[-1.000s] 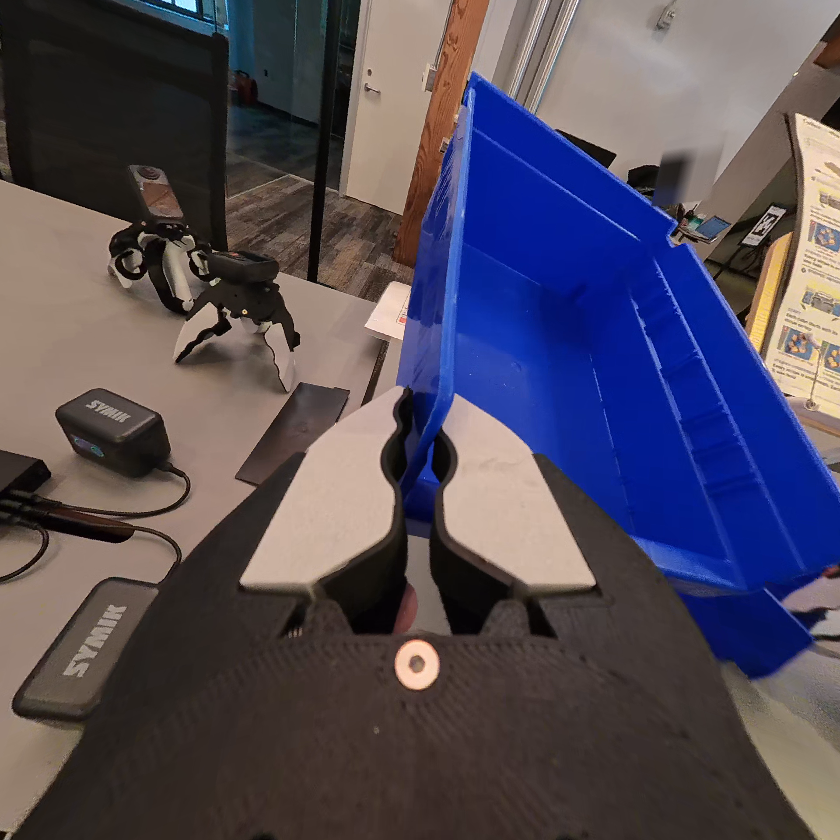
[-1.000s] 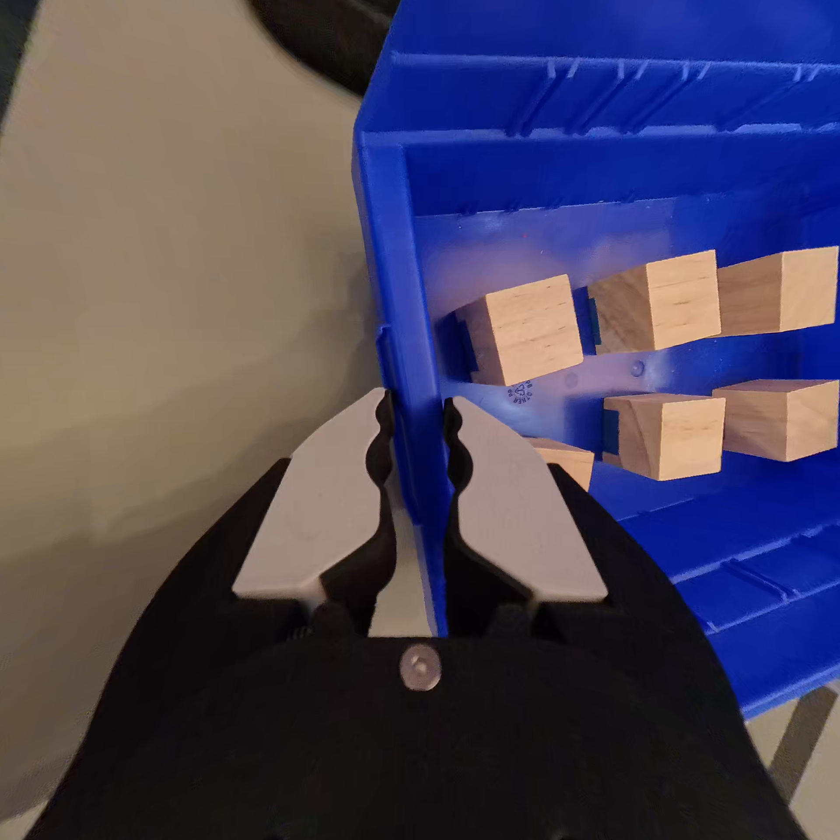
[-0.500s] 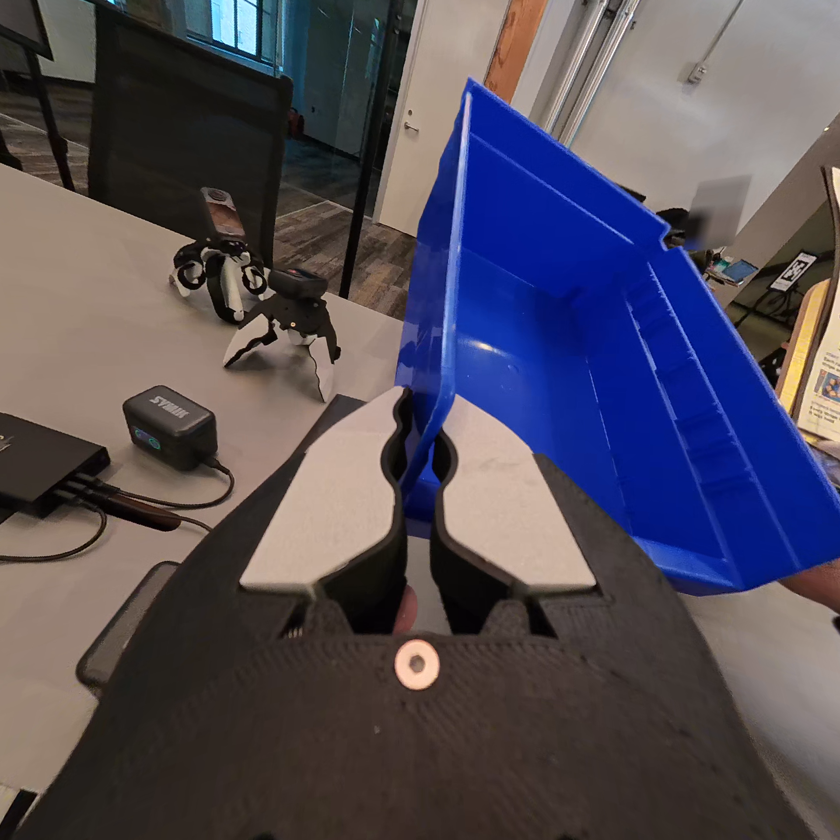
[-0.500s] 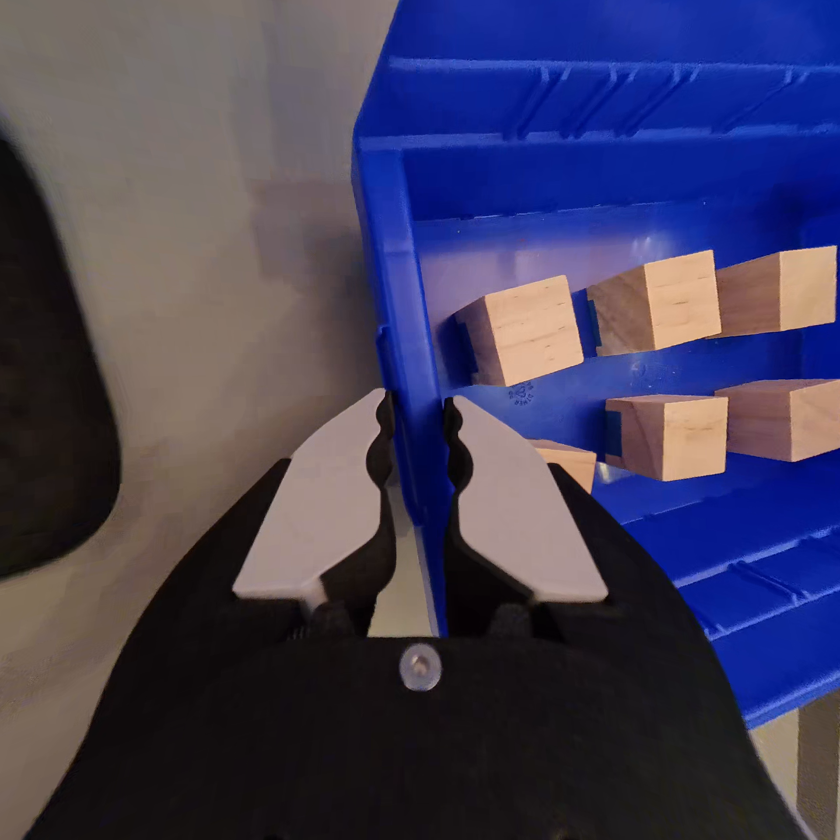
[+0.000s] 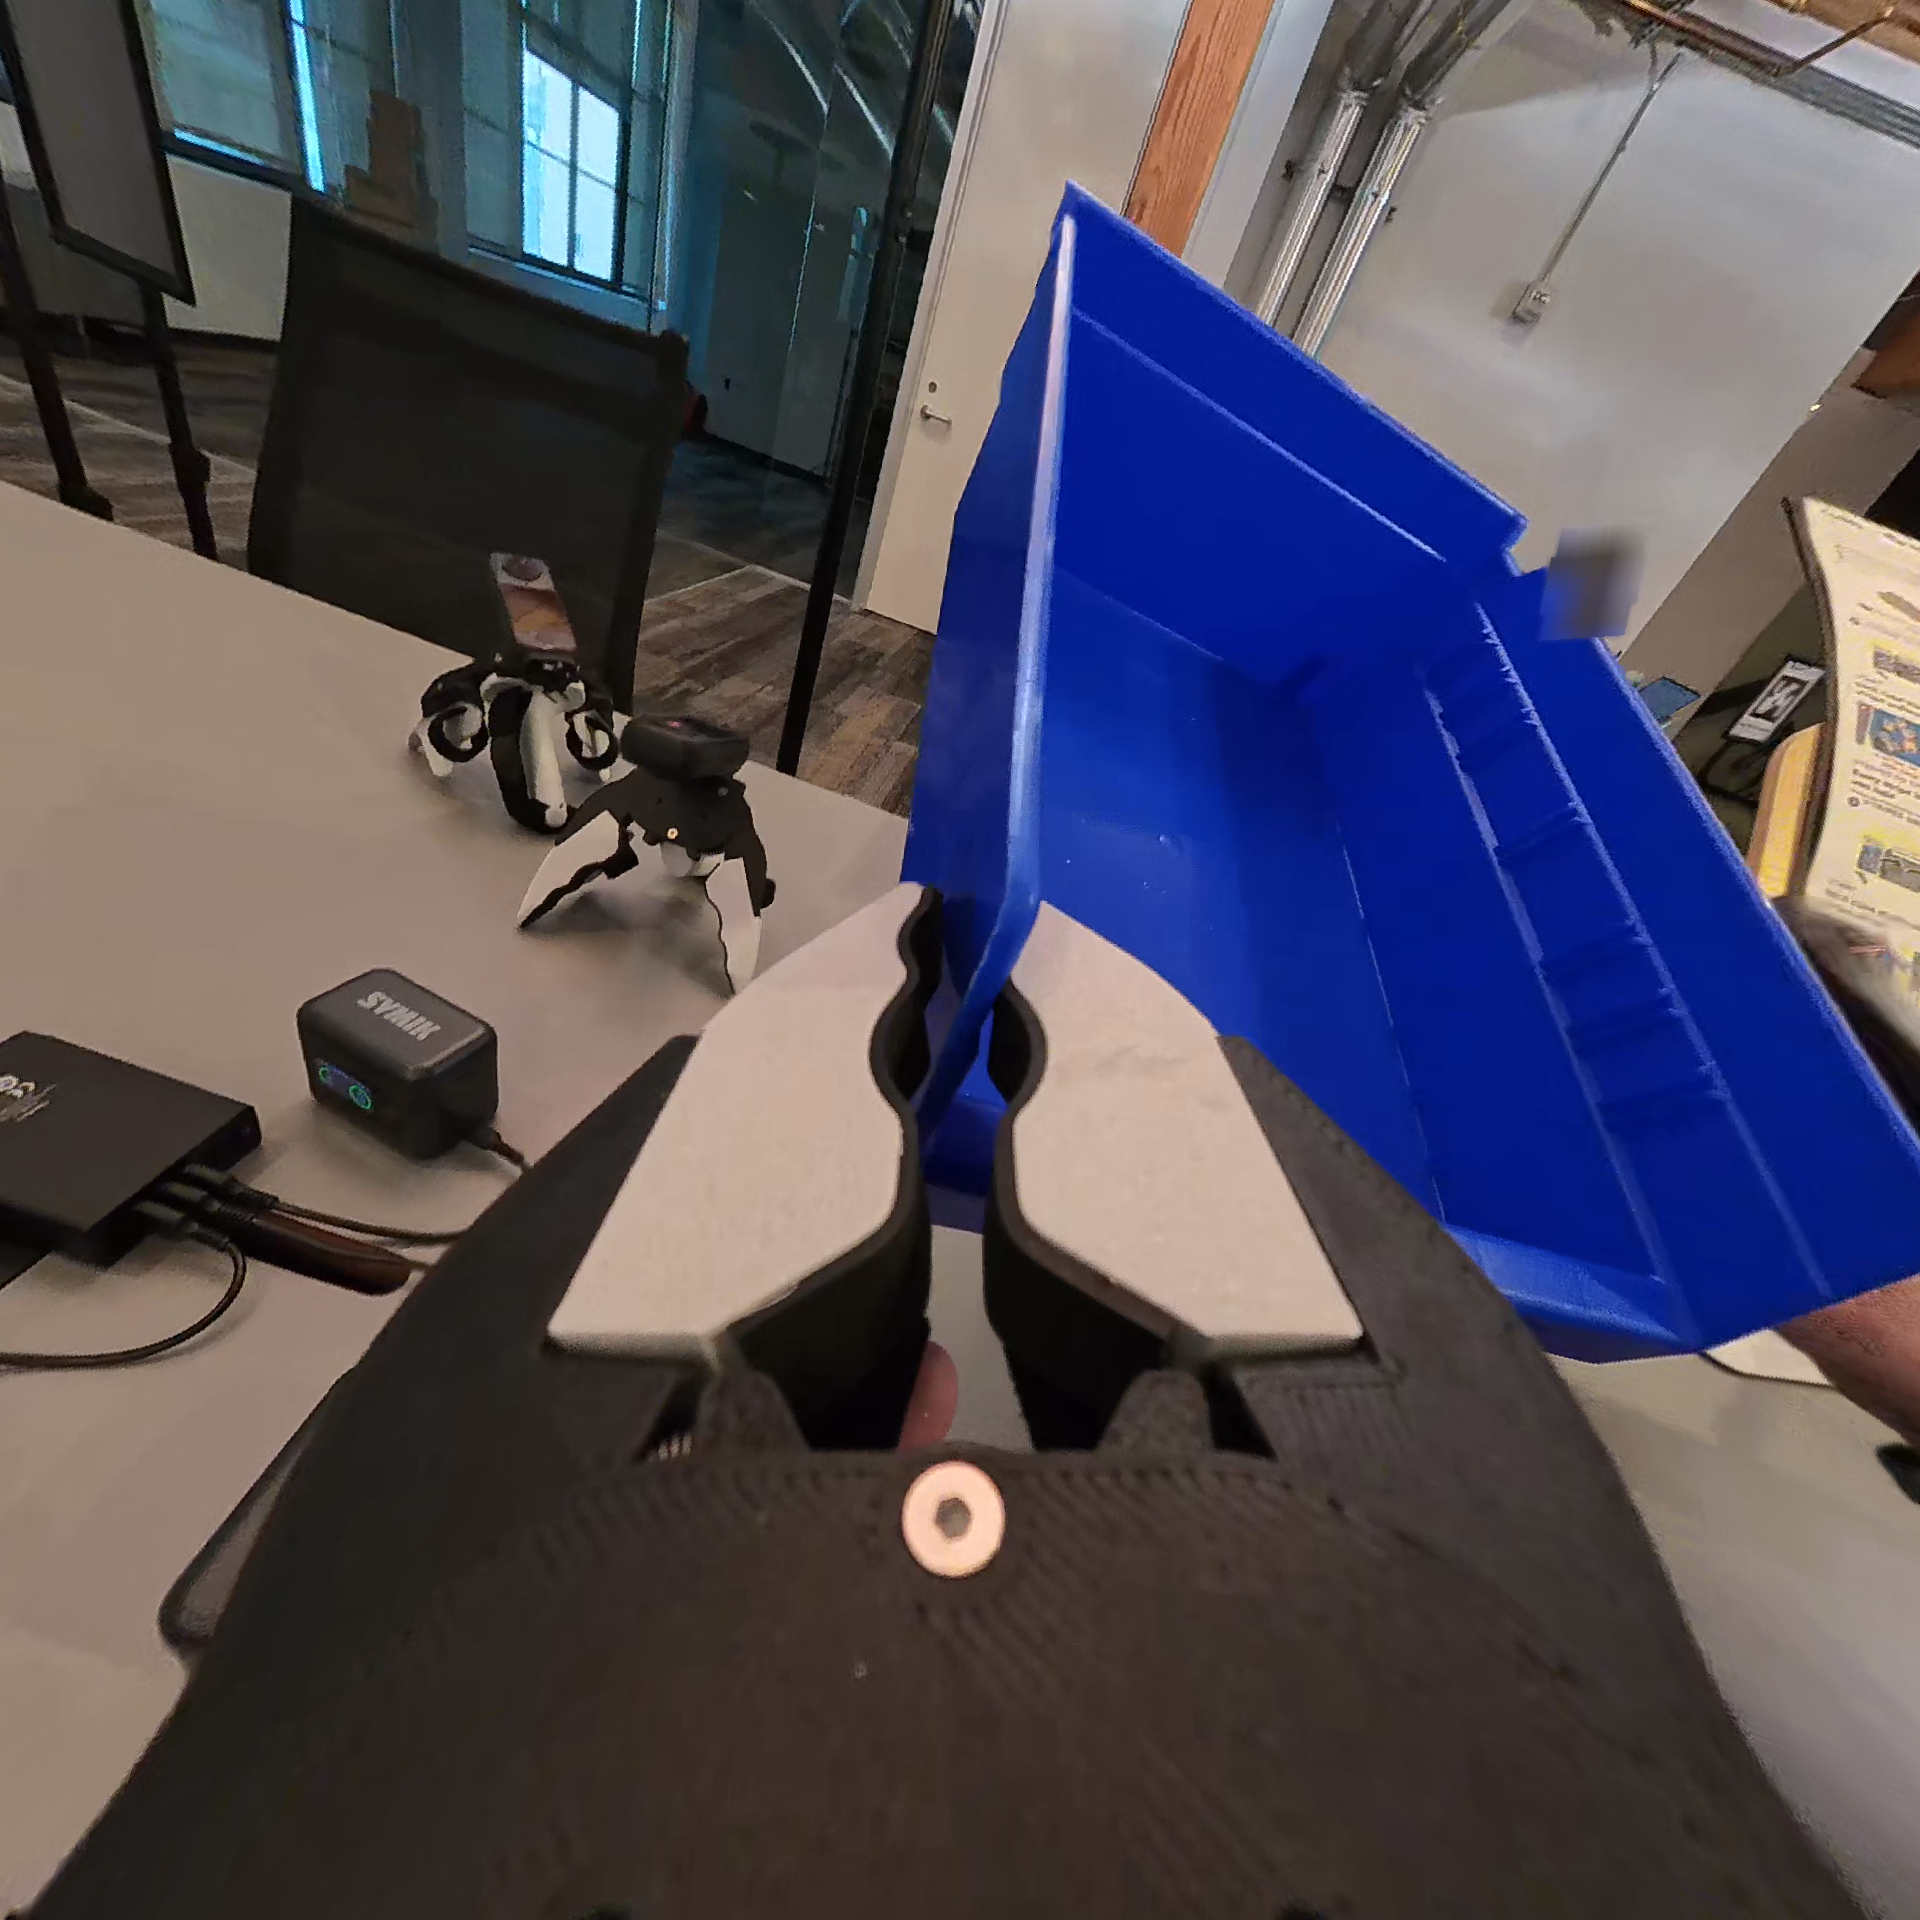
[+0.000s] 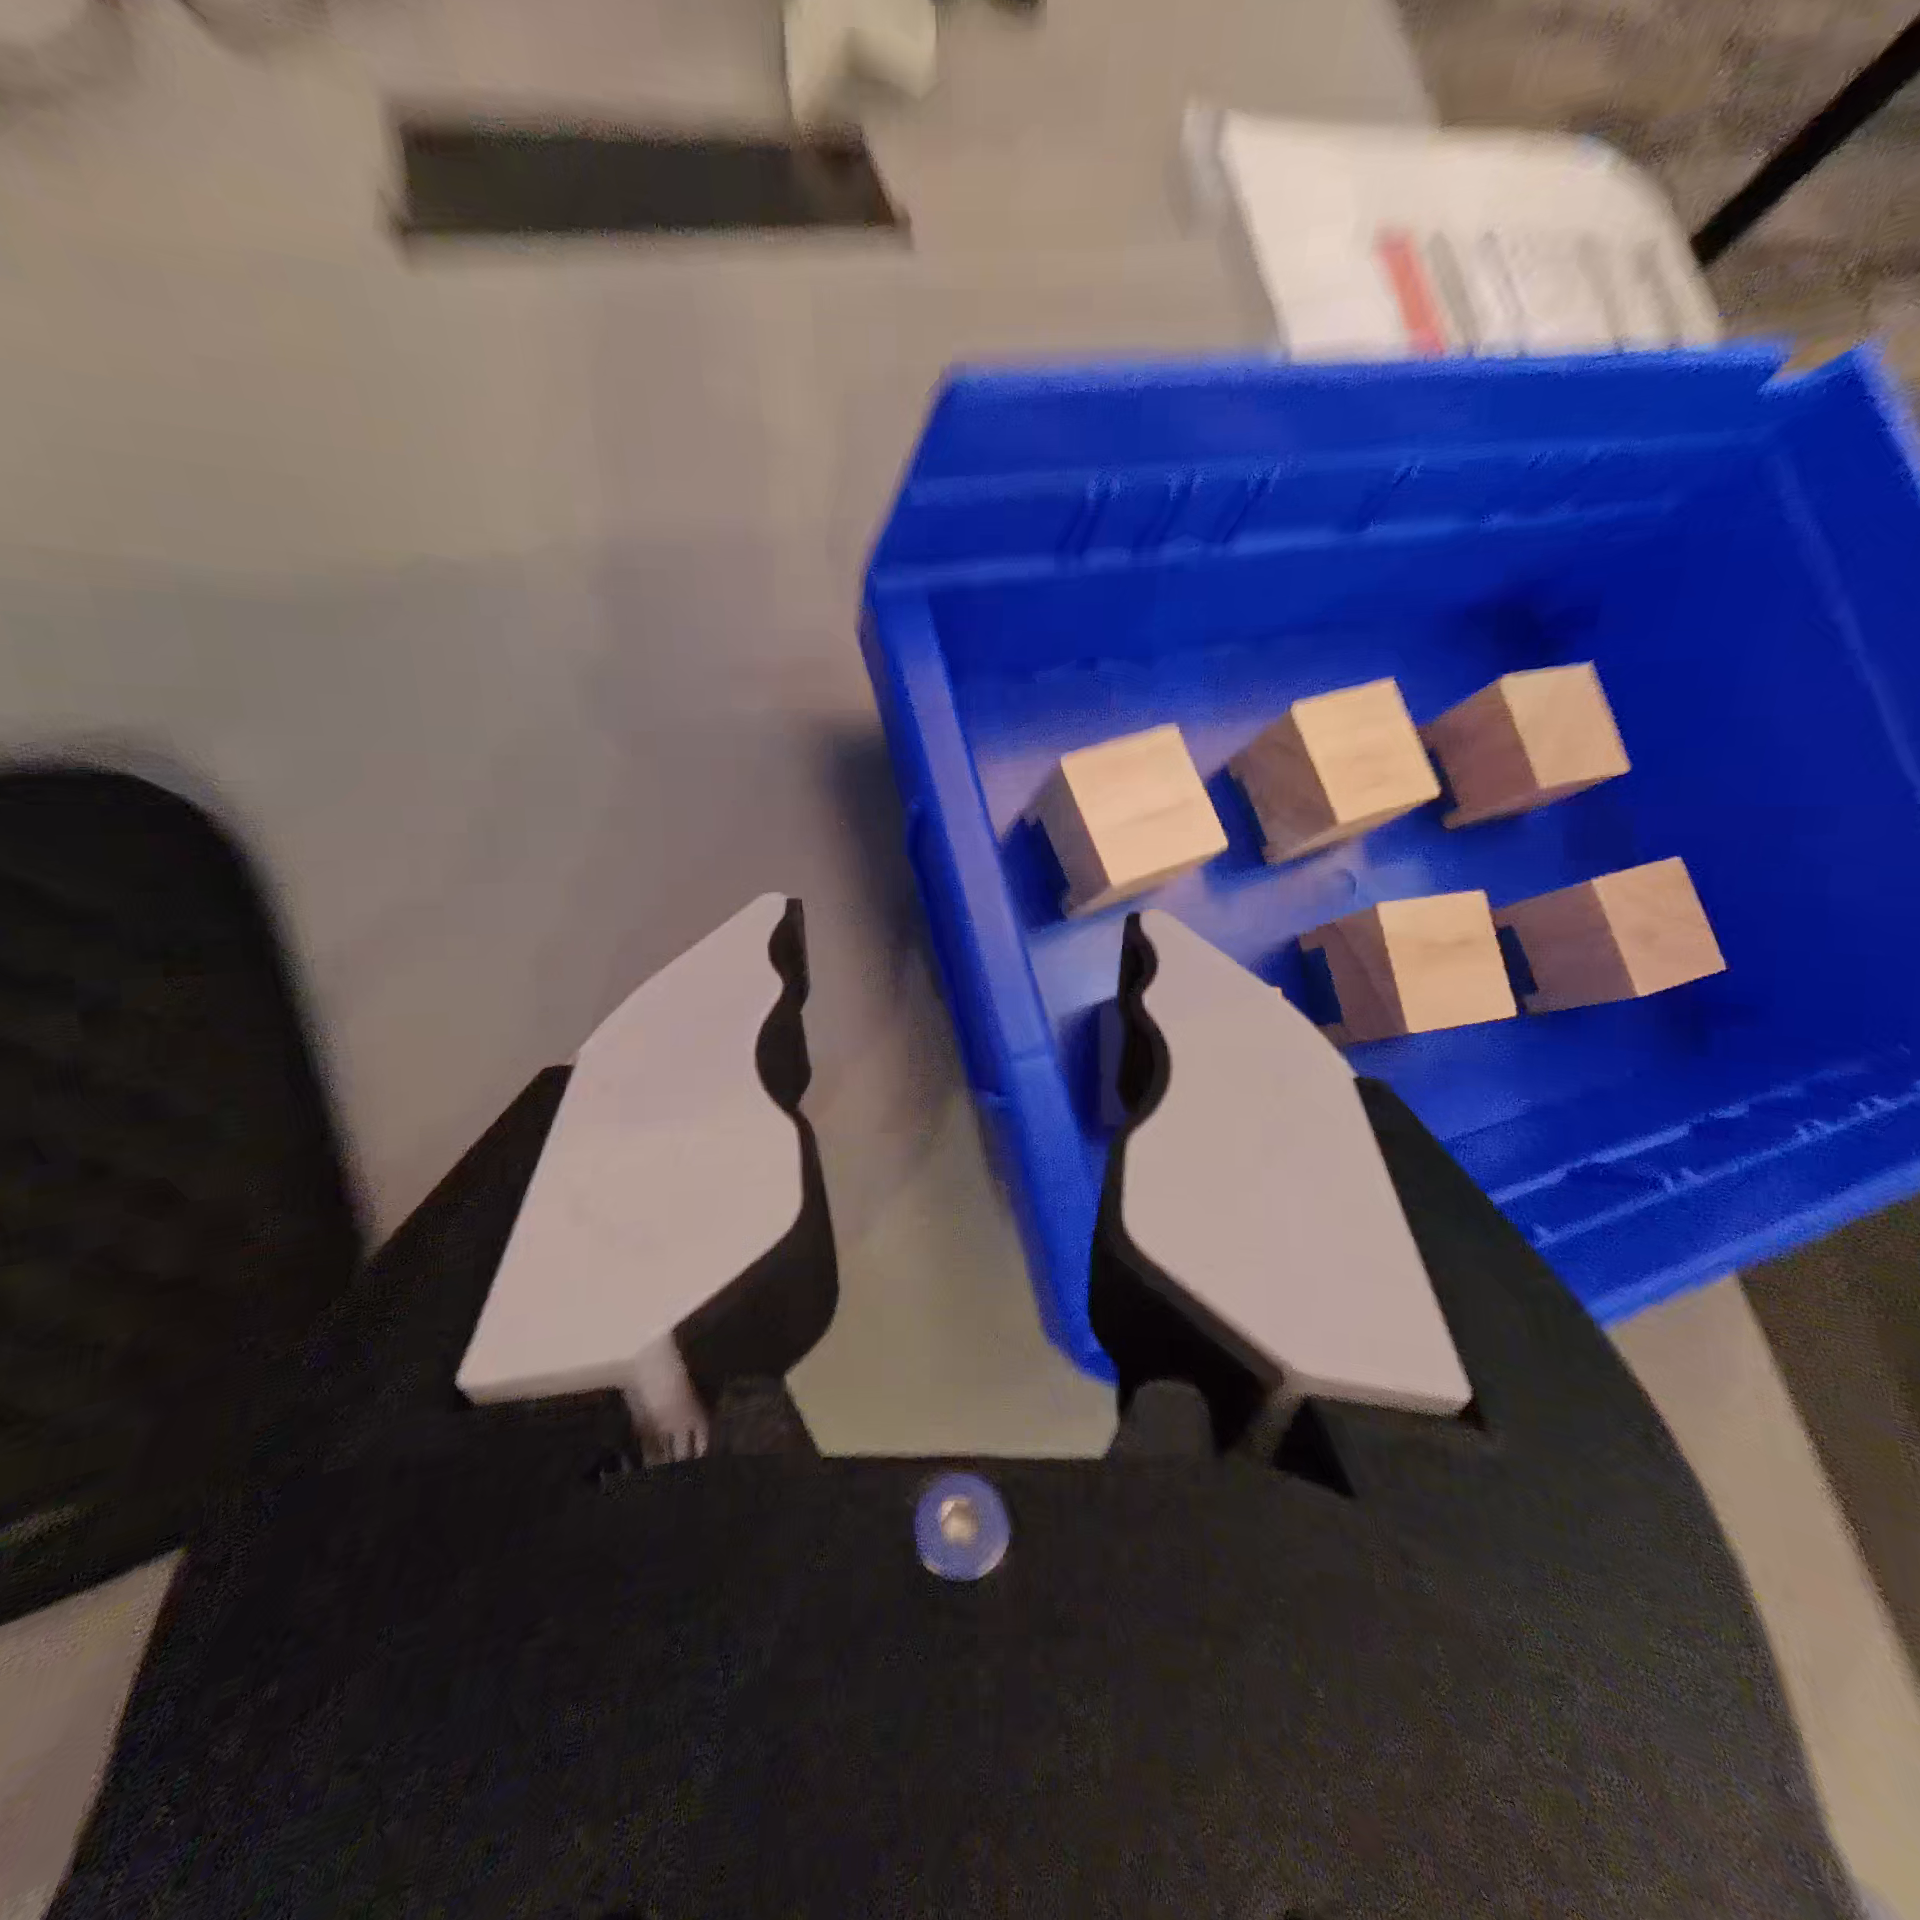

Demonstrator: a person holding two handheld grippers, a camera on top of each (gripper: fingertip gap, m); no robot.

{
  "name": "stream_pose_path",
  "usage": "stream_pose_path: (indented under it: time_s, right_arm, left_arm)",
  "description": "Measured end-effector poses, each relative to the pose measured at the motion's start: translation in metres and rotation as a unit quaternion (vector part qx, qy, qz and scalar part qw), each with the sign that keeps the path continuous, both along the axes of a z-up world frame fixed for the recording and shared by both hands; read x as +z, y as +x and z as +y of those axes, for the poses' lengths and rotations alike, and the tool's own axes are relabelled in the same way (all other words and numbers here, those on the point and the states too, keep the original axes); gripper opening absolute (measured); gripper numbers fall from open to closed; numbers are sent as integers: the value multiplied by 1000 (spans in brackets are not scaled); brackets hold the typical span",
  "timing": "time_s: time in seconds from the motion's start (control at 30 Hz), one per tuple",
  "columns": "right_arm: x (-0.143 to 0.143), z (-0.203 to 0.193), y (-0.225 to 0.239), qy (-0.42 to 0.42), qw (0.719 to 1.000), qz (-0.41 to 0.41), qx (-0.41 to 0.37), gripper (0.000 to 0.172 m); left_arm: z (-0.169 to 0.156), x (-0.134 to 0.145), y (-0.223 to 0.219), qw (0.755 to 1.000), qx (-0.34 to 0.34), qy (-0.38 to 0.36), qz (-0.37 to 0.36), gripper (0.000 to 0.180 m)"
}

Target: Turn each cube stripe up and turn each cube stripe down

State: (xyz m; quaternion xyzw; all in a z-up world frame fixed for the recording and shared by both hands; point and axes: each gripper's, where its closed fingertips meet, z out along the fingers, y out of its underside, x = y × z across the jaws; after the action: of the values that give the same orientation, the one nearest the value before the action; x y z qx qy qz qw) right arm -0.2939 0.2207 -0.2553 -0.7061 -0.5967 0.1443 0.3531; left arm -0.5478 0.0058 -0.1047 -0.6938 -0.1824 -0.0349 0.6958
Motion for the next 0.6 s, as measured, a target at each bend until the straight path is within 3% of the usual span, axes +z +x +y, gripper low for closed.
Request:
stream_pose_path:
  time_s: [0.1, 0.27, 0.4, 0.5, 0.57, 0.6]
  right_arm:
    - [66, -35, 16, -53, 986, 155, 1, 68]
    - [161, -99, 50, -136, 917, 373, 26, 80]
    - [186, -129, 60, -164, 888, 427, 41, 95]
    - [199, -126, 81, -126, 885, 448, 13, 86]
    - [212, -115, 112, -76, 881, 468, -18, 68]
    - [220, -112, 129, -64, 876, 478, -28, 67]
  left_arm:
    - [6, 11, 13, 1000, 0, 11, 17, 7]
    - [23, 30, 54, 998, -9, 29, 58, 7]
    - [38, 55, 114, 991, -38, 54, 118, 7]
    - [44, 80, 175, 979, -62, 84, 174, 7]
    - [41, 97, 209, 972, -65, 115, 197, 8]
    - [40, 106, 227, 967, -78, 132, 205, 9]
